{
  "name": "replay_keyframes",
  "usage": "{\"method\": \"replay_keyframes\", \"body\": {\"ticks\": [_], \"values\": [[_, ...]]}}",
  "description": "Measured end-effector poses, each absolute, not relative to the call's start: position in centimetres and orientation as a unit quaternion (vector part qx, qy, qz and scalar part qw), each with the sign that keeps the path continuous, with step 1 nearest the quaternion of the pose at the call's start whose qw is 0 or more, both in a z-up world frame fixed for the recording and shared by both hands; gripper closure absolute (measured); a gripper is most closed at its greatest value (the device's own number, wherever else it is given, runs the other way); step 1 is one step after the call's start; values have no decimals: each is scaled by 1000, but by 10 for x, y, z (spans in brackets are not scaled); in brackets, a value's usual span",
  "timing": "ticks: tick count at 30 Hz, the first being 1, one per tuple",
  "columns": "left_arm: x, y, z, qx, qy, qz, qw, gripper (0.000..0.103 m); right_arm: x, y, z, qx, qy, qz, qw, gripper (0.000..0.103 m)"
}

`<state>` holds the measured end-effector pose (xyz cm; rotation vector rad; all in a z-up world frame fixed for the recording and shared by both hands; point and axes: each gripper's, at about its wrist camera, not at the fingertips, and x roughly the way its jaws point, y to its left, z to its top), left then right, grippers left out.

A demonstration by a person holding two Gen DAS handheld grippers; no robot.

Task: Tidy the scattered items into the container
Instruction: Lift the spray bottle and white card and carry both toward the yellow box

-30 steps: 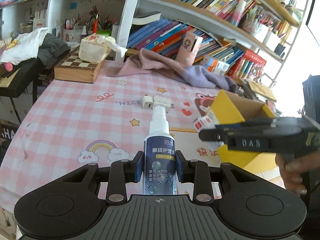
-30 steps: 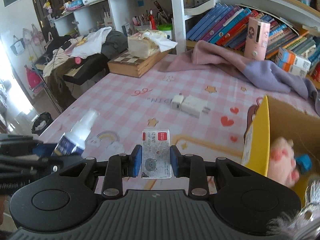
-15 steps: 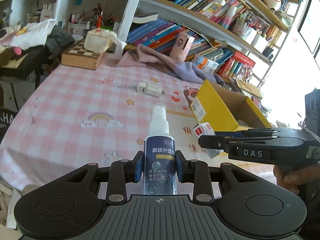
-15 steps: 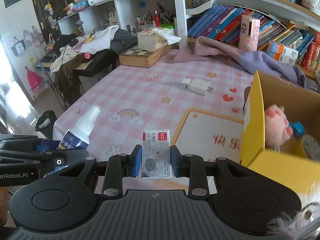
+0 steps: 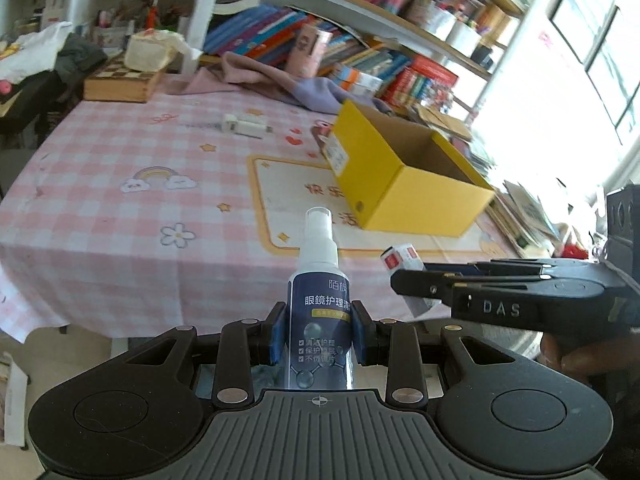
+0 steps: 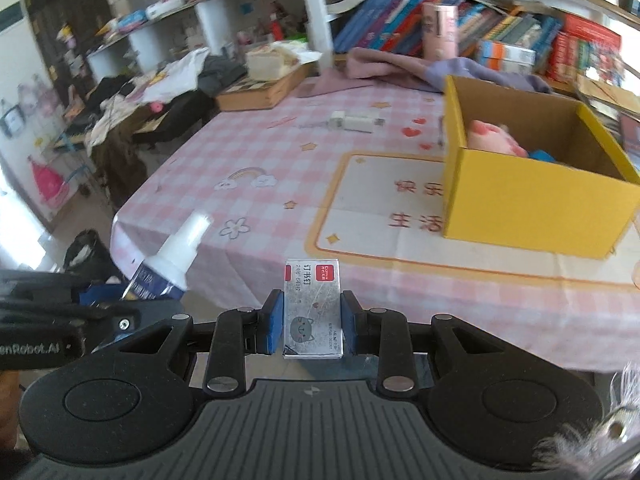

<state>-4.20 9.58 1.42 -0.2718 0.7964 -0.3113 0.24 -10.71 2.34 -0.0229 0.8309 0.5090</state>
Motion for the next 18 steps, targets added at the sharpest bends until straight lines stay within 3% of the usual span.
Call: {"method": "replay_keyframes", "body": {"ticks": [18], "values": [[-30,41,7,-108,400,-264,871,72,-41,-168,22,15,413,136,901,75]]}}
